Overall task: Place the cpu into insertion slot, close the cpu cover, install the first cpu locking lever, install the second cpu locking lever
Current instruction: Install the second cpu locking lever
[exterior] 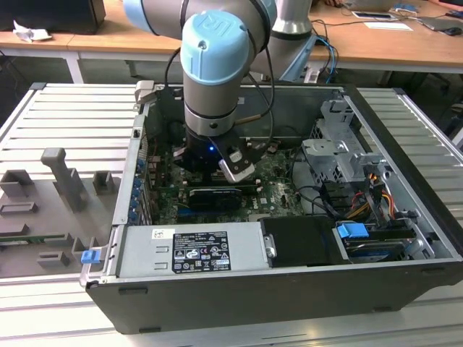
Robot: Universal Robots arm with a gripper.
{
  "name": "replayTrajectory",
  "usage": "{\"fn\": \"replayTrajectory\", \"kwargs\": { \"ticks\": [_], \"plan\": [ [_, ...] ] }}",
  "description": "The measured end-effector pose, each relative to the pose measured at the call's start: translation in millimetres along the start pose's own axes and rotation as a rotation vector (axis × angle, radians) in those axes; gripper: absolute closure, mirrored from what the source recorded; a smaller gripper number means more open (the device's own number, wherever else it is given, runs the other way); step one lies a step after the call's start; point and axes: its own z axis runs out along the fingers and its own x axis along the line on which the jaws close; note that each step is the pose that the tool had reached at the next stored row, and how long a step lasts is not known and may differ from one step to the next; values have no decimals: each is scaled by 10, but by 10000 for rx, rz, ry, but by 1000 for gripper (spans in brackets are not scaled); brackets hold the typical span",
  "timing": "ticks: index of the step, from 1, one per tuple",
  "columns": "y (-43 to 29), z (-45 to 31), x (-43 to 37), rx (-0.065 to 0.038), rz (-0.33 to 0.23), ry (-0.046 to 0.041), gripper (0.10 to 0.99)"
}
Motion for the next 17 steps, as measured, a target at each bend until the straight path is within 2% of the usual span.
{"fn": "replayTrajectory", "kwargs": {
  "ticks": [5, 10, 17],
  "plan": [
    [2, 4, 50, -70, -2, -1, 980],
    [31, -109, 52, -75, -2, -3, 980],
    [59, -229, 52, -74, -2, -2, 980]
  ]
}}
